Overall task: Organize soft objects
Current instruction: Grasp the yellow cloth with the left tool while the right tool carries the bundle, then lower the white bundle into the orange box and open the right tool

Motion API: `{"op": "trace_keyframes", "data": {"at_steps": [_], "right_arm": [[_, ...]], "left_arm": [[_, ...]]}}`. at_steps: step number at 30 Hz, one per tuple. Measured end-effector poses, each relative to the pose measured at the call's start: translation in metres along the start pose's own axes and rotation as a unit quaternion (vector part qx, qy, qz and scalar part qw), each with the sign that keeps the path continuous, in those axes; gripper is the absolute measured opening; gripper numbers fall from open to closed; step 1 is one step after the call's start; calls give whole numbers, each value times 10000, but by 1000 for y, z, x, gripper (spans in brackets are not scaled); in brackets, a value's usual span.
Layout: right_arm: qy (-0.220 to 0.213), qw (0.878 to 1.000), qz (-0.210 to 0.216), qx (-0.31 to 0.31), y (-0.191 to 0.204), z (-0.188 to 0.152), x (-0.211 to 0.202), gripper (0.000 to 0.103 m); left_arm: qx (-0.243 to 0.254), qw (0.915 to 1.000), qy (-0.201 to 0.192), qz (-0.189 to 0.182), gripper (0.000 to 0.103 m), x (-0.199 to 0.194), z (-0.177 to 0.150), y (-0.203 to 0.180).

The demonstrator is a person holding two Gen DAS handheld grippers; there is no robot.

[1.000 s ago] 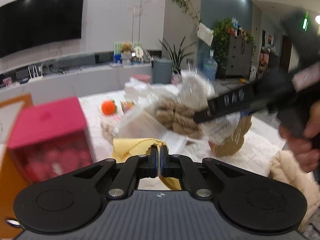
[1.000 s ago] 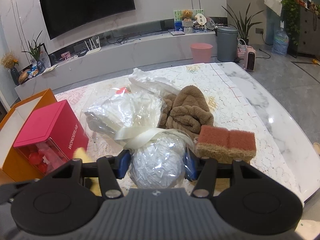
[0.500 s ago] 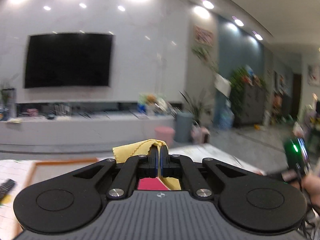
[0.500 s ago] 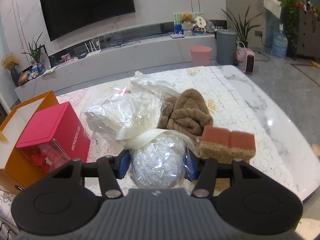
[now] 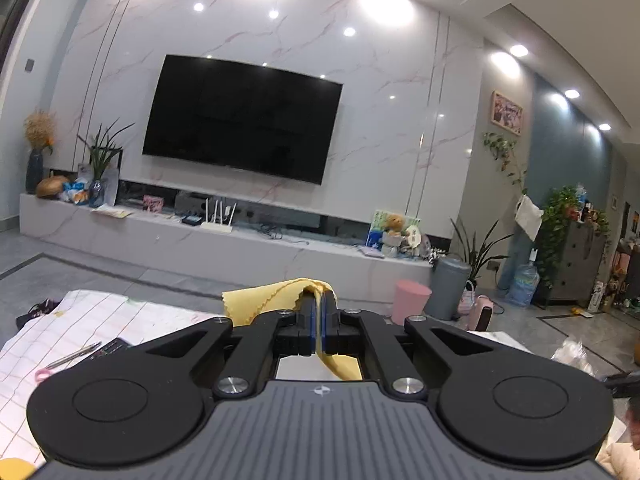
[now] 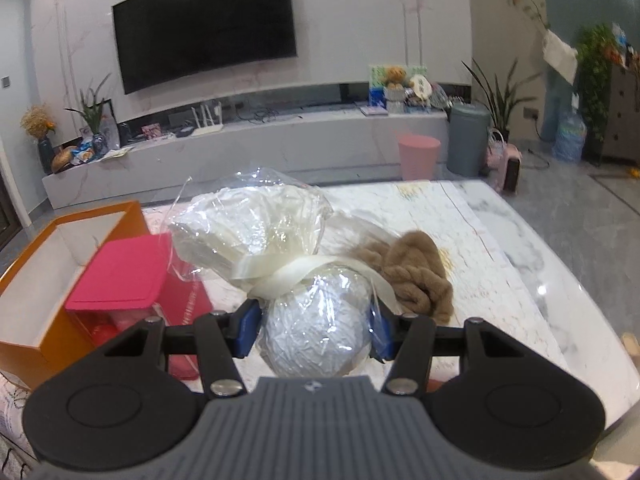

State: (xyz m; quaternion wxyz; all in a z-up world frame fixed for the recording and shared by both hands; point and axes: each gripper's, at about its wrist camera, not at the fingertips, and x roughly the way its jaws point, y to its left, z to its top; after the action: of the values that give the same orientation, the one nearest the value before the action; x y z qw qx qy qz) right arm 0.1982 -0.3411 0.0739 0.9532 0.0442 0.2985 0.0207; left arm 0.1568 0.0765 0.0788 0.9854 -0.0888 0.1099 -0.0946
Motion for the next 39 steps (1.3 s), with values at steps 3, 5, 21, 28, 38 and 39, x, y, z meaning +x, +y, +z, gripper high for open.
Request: {"op": "trace_keyframes", "data": {"at_steps": [3,5,21,28,38,39], "right_arm": [[-203,9995,81,-229,18,5,-10,55],[-490,9970,77,-602,37,9,-21,55],[-1759,9694,1219,-1204,199,72,-66,55],[-1514,9650,1874,-1036,259,72,-36,55],[-630,9709,2103,-958,285,33,25,55],[-543,9715,2103,-954,285,28,32,55]], "left_arm": [[-55,10000,-11,-39,2,3,-4,10],[-133,9999,25,37,2,1,-7,17],[-433,9985,271,202,2,9,-24,56],[-991,9943,286,264,2,8,-24,85],[-1643,9852,387,-301,2,1,-29,117],[-1678,9844,392,-352,2,1,-30,118]]}}
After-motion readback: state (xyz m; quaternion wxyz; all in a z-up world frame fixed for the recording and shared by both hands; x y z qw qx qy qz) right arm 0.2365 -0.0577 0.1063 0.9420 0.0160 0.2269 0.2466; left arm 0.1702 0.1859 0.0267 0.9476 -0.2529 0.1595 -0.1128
